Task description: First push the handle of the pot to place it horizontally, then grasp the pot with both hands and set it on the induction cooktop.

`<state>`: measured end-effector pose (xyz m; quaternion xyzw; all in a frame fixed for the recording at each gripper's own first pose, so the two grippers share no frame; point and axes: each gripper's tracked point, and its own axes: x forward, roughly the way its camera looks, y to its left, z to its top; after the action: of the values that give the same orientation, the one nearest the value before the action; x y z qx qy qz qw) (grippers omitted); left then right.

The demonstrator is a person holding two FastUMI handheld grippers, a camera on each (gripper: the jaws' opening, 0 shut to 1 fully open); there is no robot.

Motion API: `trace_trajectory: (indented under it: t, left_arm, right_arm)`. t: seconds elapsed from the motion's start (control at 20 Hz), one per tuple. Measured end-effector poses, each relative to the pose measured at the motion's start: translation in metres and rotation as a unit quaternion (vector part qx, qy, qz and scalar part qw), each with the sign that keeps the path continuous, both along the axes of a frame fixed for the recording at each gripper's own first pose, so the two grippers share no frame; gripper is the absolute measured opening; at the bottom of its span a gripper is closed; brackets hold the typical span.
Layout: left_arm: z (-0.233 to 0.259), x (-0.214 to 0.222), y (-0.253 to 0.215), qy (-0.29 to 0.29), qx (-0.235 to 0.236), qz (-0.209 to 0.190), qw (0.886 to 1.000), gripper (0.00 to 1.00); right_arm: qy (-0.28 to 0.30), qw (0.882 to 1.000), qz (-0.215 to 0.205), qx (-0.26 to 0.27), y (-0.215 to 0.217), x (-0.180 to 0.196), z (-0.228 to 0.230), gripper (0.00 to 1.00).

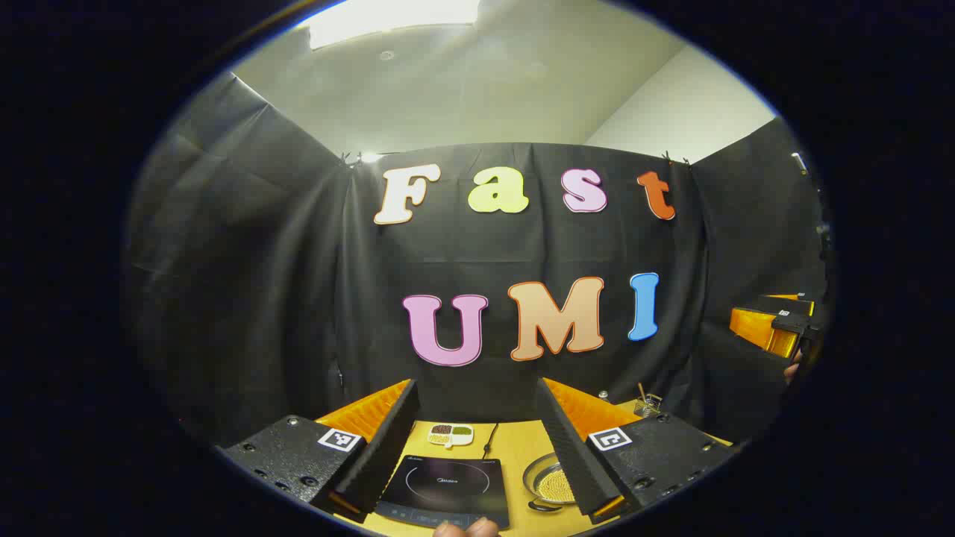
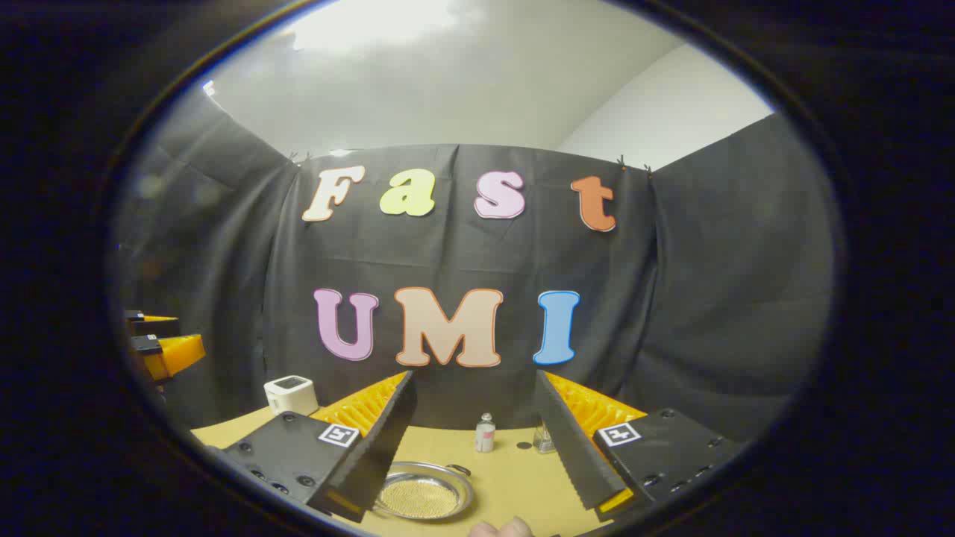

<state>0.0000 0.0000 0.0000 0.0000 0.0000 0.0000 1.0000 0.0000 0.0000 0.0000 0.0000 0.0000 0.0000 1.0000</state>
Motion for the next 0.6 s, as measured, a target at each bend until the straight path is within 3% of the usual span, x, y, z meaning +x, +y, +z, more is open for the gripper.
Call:
trace_trajectory:
  t: [0.6]
  left_arm:
    - [-0.008,-0.013,-0.035,0.021,-0.005,0.027,0.999,0.95]
  right_arm:
    - [0.011,0.999,0.034,0.008,-0.03,0.019,-0.017,0.98]
